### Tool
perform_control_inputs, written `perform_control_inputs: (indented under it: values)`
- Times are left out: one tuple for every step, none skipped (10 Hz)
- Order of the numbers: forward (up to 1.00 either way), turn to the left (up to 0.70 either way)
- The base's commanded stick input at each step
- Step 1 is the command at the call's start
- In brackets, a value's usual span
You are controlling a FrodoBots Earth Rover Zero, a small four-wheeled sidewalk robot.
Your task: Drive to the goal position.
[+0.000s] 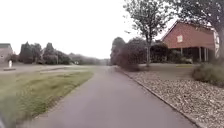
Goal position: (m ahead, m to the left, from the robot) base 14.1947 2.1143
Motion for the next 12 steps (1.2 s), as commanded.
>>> perform_control_inputs:
  values:
    - [1.00, 0.00]
    - [1.00, 0.00]
    - [1.00, 0.00]
    - [1.00, 0.00]
    - [1.00, 0.00]
    - [1.00, 0.00]
    - [1.00, 0.00]
    - [1.00, 0.00]
    - [1.00, 0.00]
    - [1.00, 0.00]
    - [1.00, 0.00]
    - [1.00, 0.00]
